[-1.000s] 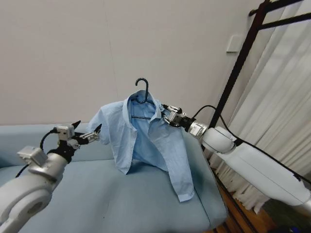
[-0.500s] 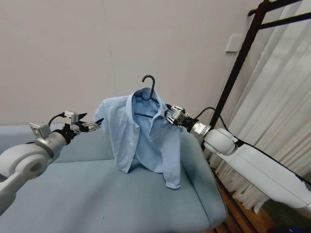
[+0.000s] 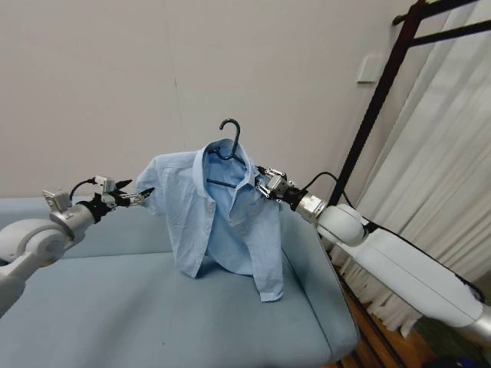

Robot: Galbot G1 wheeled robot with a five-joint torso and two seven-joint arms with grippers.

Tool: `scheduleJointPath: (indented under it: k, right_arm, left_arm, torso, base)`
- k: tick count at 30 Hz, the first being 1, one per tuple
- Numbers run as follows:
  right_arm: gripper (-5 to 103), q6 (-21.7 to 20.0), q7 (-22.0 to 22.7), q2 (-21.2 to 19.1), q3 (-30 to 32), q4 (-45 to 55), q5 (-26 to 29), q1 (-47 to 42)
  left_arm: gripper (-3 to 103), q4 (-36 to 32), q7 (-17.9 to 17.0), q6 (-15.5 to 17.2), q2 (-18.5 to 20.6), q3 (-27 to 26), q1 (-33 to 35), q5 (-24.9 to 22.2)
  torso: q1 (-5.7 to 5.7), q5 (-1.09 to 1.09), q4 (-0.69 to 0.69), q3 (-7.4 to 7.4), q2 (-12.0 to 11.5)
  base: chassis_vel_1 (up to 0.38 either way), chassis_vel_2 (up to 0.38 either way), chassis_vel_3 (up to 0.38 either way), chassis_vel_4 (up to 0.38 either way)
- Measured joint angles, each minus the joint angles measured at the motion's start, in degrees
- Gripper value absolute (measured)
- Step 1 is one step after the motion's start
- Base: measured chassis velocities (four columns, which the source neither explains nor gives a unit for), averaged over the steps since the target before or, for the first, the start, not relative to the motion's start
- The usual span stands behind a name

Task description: Pick up the clothes from the sofa and hang them on the clothes hanger.

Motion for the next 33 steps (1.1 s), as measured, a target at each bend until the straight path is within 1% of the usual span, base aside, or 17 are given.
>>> scheduleJointPath:
  k: [3,5,6,8,9,10,12,13,15,18,21,22,23,24,25,27,33]
  right_arm:
    - [25,0.0,0.0,0.1,0.0,0.4,0.0,0.0]
    - [25,0.0,-0.1,0.1,0.0,0.9,0.0,0.0]
    - [25,0.0,-0.1,0.1,0.0,0.9,0.0,0.0]
    - [25,0.0,-0.1,0.0,-0.1,1.4,0.1,-0.1]
    - [25,-0.1,-0.1,0.0,-0.1,1.6,0.2,-0.1]
    - [25,-0.1,-0.1,-0.1,-0.1,1.9,0.4,-0.1]
    - [25,-0.4,0.0,-0.3,-0.2,2.3,0.6,0.0]
    - [25,-0.4,0.0,-0.3,-0.2,2.3,0.6,0.0]
    - [25,-0.5,0.1,-0.6,-0.2,2.7,0.9,0.1]
    - [25,-0.5,0.2,-0.9,-0.2,2.8,1.0,0.1]
    - [25,-0.5,0.5,-1.3,-0.2,3.0,1.0,-0.3]
    - [25,-0.5,0.6,-1.5,-0.2,3.2,1.1,-0.4]
    - [25,-0.6,0.7,-1.7,-0.1,3.2,1.1,-0.6]
    - [25,-0.6,0.7,-1.7,-0.1,3.2,1.1,-0.6]
    - [25,-0.6,0.7,-1.9,-0.1,3.2,1.2,-0.6]
    - [25,-0.5,0.7,-2.3,0.1,2.9,1.1,-0.9]
    - [25,-0.3,0.8,-3.2,1.0,2.4,0.7,-2.0]
  left_arm:
    - [85,0.4,1.0,-0.4,0.0,0.0,0.5,0.2]
    - [74,0.5,1.7,-0.6,0.0,0.0,0.7,0.3]
    - [74,0.5,1.7,-0.6,0.0,0.0,0.7,0.3]
    - [63,0.5,2.3,-0.7,0.0,0.0,0.8,0.3]
    - [63,0.4,2.4,-0.7,-0.1,0.0,0.8,0.3]
    - [57,0.3,2.5,-0.8,-0.1,-0.1,0.9,0.3]
    - [47,-0.1,2.6,-0.8,-0.3,-0.3,1.2,0.3]
    - [47,-0.1,2.6,-0.8,-0.3,-0.3,1.2,0.3]
    - [36,-0.5,2.6,-0.8,-0.4,-0.5,1.4,0.2]
    - [30,-1.0,2.5,-0.8,-0.6,-0.7,1.7,0.2]
    - [14,-2.1,1.9,-0.8,-0.8,-1.0,2.0,0.2]
    - [14,-2.4,1.7,-0.8,-0.9,-1.1,2.1,0.2]
    - [9,-2.7,1.3,-0.8,-0.9,-1.3,2.1,0.2]
    - [9,-2.7,1.3,-0.8,-0.9,-1.3,2.1,0.2]
    - [4,-3.1,0.9,-0.8,-0.9,-1.5,2.2,0.2]
    - [0,-3.6,0.4,-0.7,-1.0,-2.0,2.2,0.3]
    - [0,-3.5,-0.1,-0.6,-0.9,-2.9,2.3,0.7]
  torso:
    - [0.00,0.00,0.00,0.00,0.0]
    - [0.00,0.00,-0.01,0.00,0.0]
    - [0.00,0.00,-0.01,0.00,0.0]
    - [0.00,0.01,-0.01,0.00,0.0]
    - [-0.01,0.01,-0.01,0.00,0.0]
    - [0.00,0.01,-0.01,0.00,0.0]
    - [-0.01,0.00,-0.01,0.00,0.0]
    - [-0.01,0.00,-0.01,0.00,0.0]
    - [0.00,0.00,-0.01,0.00,0.0]
    - [-0.01,0.01,-0.01,0.00,0.0]
    - [0.00,0.01,-0.01,0.00,0.0]
    - [-0.01,0.01,-0.01,0.00,0.0]
    - [-0.01,0.01,-0.01,0.00,0.0]
    - [-0.01,0.01,-0.01,0.00,0.0]
    - [0.00,0.01,-0.01,0.00,0.0]
    - [-0.01,0.02,0.00,0.00,0.0]
    - [0.00,0.02,-0.01,0.00,0.0]
  base:
    - [0.000,0.000,0.000,0.000]
    - [0.000,0.000,0.000,0.000]
    - [0.000,0.000,0.000,0.000]
    - [0.000,0.000,0.000,0.000]
    - [0.000,0.000,0.000,0.000]
    - [0.000,0.000,0.000,0.000]
    - [0.000,0.000,0.000,0.000]
    - [0.000,0.000,0.000,0.000]
    - [0.000,0.000,0.000,0.000]
    - [0.000,0.000,0.000,0.000]
    - [0.000,0.000,0.000,0.000]
    - [0.000,0.000,0.000,0.000]
    - [0.000,0.000,0.000,0.000]
    - [0.000,0.000,0.000,0.000]
    - [0.000,0.000,0.000,0.000]
    - [0.000,0.000,0.000,0.000]
    - [0.000,0.000,0.000,0.000]
